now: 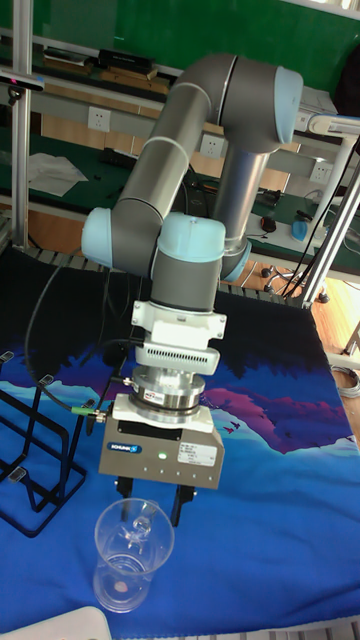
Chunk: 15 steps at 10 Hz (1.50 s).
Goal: Put the cup on the cup rack
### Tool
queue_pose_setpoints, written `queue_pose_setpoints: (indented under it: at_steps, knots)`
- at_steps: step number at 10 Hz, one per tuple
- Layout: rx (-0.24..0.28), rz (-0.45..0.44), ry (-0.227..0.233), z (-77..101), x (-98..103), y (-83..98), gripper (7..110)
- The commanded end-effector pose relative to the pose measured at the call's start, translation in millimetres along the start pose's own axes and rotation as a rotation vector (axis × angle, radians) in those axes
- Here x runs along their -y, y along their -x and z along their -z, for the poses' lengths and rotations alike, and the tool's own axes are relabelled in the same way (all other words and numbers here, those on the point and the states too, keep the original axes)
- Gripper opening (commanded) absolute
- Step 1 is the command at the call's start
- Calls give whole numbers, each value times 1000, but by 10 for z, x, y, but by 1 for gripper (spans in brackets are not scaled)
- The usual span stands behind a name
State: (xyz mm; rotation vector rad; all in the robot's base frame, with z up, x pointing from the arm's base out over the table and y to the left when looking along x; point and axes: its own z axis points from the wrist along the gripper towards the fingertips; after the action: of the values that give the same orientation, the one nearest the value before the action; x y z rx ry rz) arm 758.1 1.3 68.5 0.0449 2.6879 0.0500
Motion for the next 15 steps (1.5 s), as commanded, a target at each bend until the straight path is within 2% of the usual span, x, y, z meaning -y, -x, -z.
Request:
queue_pose_setpoints:
  at_steps: [1, 3, 6, 8, 9, 14, 15]
  knots:
    - [-24, -3, -8, -114, 19, -11, 44]
    - [-47, 10, -15, -154, 61, -88, 44]
    - [-53, 5, -13, -144, 97, -89, 44]
    - [-75, -23, -42, -85, 175, -123, 44]
    - [-75, -24, -48, -72, 197, -112, 22]
    - [-82, -50, -66, -72, 238, -134, 22]
    - [-82, -52, -64, -72, 229, -141, 7]
